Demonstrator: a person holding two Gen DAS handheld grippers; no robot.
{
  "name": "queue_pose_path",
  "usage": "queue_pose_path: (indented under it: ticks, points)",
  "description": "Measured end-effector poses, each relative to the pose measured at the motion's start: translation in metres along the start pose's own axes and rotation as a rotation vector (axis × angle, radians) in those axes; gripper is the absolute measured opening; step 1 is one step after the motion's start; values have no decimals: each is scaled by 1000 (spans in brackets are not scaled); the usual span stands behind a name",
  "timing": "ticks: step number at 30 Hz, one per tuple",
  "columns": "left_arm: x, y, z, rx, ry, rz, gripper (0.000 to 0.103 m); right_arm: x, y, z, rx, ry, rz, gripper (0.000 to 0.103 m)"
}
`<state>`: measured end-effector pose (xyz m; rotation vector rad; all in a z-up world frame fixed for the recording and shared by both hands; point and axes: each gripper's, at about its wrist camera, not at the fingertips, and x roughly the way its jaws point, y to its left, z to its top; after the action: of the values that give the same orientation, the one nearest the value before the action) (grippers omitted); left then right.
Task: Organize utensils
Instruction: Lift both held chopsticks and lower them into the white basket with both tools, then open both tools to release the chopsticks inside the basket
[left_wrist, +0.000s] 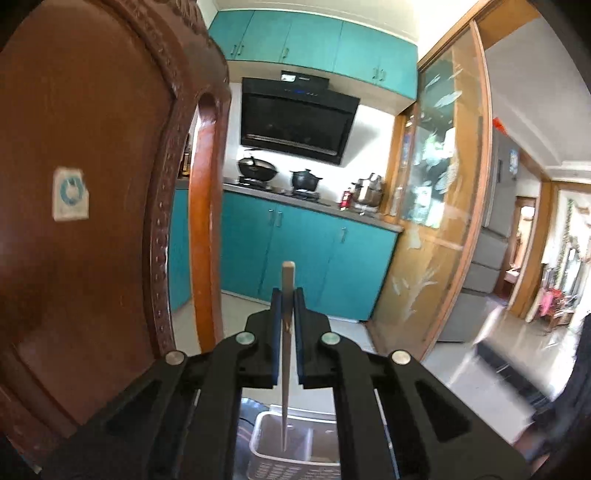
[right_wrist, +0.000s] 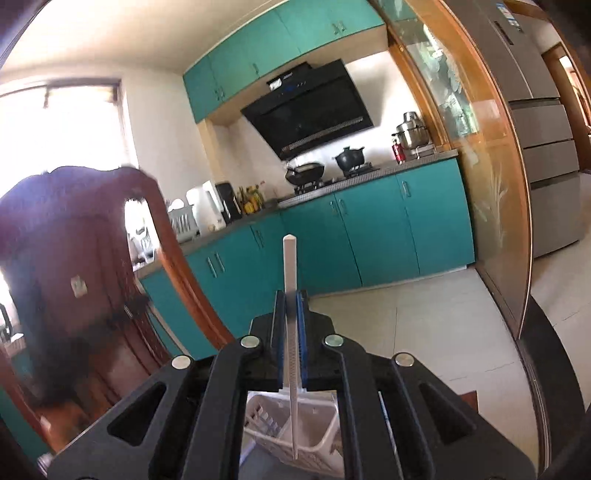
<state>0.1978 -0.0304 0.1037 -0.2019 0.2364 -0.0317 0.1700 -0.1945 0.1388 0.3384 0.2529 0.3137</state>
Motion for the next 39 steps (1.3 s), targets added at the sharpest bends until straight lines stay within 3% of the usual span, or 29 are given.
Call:
queue_pose_path:
  ticks: [6,20,22,25,27,29,31,32,33,34,37,39]
  points:
    - [38,-7,-28,55,100,47,7,26,9,-22,-96,-33,-74,7]
    - [50,-6,-51,101,183,45,7,59,19,-63,-165,95,-91,8]
    - [49,-6,-51,102,181,43,7,56,21,-62,-168,99,-94,12]
    - [46,-8,-51,111,173,47,11,45,26,-62,-173,88,-85,36]
    - [45,-9,-51,106,173,44,21,33,30,-59,-176,72,-71,42]
    - [41,-8,-50,100,168,38,22,20,36,-55,-184,51,-43,45]
    - [35,-8,-47,97,158,32,25,5,40,-46,-167,27,3,55]
    - [33,-8,-46,93,152,33,34,-4,41,-41,-141,23,49,61]
    - [29,-7,-45,89,144,35,44,-10,42,-36,-105,33,108,64]
    - [25,-6,-43,87,134,38,46,-16,41,-32,-70,48,154,65]
    - [19,-8,-42,100,133,40,47,-31,48,-20,42,146,256,68]
    - [16,-7,-42,92,133,32,47,-38,55,-18,105,251,258,68]
